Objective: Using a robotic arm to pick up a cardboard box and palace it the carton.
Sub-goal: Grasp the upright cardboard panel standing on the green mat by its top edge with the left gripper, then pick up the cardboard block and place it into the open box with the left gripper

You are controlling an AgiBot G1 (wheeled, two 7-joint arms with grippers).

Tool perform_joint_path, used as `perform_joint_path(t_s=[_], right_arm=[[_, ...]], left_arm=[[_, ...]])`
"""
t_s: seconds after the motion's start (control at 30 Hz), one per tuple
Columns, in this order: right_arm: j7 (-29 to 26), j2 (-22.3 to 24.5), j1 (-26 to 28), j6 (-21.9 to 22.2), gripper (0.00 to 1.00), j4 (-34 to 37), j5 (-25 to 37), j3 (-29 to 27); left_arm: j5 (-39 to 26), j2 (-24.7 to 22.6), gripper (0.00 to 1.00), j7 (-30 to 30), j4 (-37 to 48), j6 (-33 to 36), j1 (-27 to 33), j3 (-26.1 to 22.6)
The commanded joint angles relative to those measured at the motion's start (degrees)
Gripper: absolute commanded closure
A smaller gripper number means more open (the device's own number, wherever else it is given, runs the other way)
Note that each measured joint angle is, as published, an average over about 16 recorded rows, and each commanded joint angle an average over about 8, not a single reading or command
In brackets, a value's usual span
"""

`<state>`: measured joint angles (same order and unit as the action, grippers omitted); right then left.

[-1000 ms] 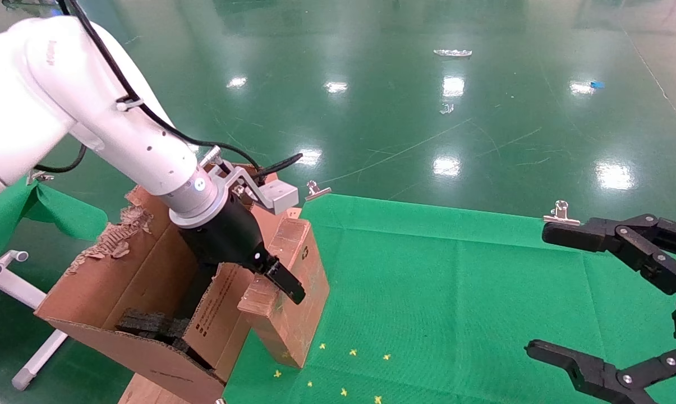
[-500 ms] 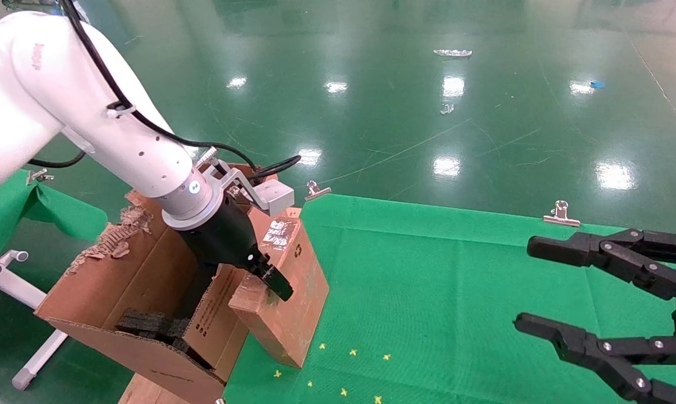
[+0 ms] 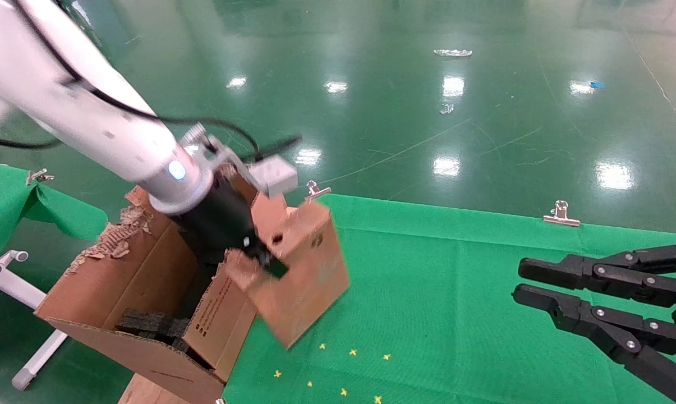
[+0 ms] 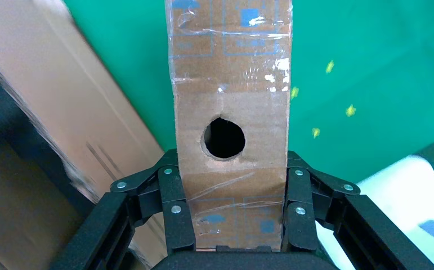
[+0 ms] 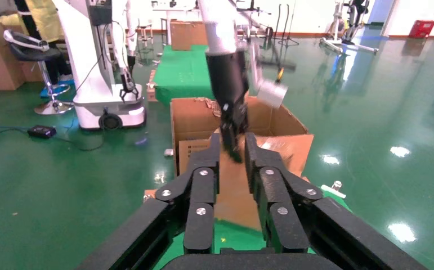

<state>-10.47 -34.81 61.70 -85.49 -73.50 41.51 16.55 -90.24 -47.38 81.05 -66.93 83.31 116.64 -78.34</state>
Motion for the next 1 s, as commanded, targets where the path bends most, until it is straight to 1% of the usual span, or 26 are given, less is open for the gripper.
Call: perform_joint_path(t_s=[0.03, 0.23, 0.4, 0.57, 0.7, 0.73, 0.97, 1.0], right_arm=[[0.0, 0.0, 0.0, 0.0, 1.0, 0.0, 0.0, 0.0], [0.0, 0.0, 0.0, 0.0, 1.0, 0.0, 0.0, 0.0], [0.0, 0.0, 0.0, 0.0, 1.0, 0.0, 0.0, 0.0], [0.0, 0.0, 0.0, 0.0, 1.0, 0.0, 0.0, 0.1], [0.0, 0.0, 0.0, 0.0, 1.0, 0.0, -0.1, 0.1], [0.0, 0.0, 0.0, 0.0, 0.96, 0.0, -0.1, 0.1], [0.1, 0.0, 0.0, 0.0, 0.08, 0.0, -0.1, 0.1], [0.1, 0.0, 0.0, 0.0, 0.0, 0.0, -0.1, 0.1]], left_arm=[[0.8, 1.3, 1.0, -1.7, -1.7, -0.9, 1.0, 1.2], [0.4, 9.0, 1.0, -6.6, -3.1, -4.5, 5.7, 5.2], [-2.0, 14.7, 1.0, -7.4, -0.5, -5.0, 8.3, 6.3], [-3.9, 19.3, 1.0, -7.2, 3.6, -5.1, 8.1, 6.0], [-5.2, 21.3, 1.0, -6.6, 6.6, -5.6, 6.5, 5.1], [-5.4, 21.5, 1.0, -6.4, 7.2, -5.7, 6.1, 4.8], [-7.7, 21.3, 1.0, -4.4, 10.9, -7.0, 2.4, 2.6], [-8.0, 21.1, 1.0, -4.2, 11.4, -7.3, 1.8, 2.3]])
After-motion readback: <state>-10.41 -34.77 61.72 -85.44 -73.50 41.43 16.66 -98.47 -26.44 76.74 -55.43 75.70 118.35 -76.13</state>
